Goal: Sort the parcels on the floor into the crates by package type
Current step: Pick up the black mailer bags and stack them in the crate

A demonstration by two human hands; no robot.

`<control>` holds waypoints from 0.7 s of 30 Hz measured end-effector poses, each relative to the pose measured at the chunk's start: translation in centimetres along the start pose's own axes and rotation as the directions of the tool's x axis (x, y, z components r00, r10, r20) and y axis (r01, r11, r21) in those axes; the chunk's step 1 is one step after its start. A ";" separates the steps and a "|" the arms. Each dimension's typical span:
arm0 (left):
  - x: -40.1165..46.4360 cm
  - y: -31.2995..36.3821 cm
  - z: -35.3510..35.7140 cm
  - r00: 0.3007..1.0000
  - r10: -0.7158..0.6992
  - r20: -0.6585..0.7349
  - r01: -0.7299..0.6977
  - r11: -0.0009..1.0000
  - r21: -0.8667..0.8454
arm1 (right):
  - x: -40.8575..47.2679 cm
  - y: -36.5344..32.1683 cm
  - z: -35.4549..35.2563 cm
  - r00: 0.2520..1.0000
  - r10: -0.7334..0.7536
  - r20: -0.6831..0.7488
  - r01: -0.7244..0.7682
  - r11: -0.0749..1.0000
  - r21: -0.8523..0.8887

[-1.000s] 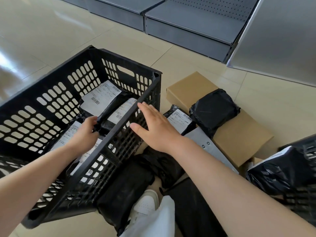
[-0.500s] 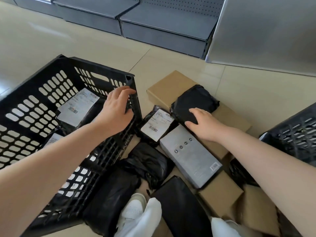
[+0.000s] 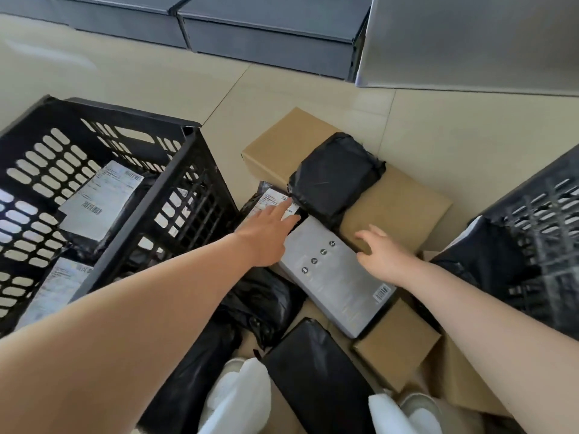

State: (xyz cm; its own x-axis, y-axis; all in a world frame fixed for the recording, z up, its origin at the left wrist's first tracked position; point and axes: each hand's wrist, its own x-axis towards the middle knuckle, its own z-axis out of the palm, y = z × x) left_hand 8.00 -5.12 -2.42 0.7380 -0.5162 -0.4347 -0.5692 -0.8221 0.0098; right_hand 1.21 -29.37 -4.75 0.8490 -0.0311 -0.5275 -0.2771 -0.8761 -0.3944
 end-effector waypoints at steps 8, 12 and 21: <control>4.5 1.2 -0.1 0.976 0.106 -0.191 -0.060 0.971 0.230 | 0.8 0.4 0.8 1.000 0.014 0.000 -0.014 1.000 -0.012; 5.6 2.2 0.9 0.968 0.155 -0.198 -0.101 0.961 0.256 | 0.7 1.0 0.9 1.000 0.023 0.009 -0.022 1.000 -0.013; 5.3 2.5 3.5 0.957 0.147 -0.249 -0.043 0.924 0.379 | 0.2 1.9 0.6 0.999 0.052 0.000 -0.052 0.999 -0.006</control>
State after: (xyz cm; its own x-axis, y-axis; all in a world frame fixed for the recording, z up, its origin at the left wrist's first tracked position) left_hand 9.23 -9.13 -7.83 0.7130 -0.6749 -0.1903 -0.6956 -0.6466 -0.3132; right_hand 0.57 -30.74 -6.04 0.8338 -0.0766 -0.5468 -0.3181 -0.8760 -0.3624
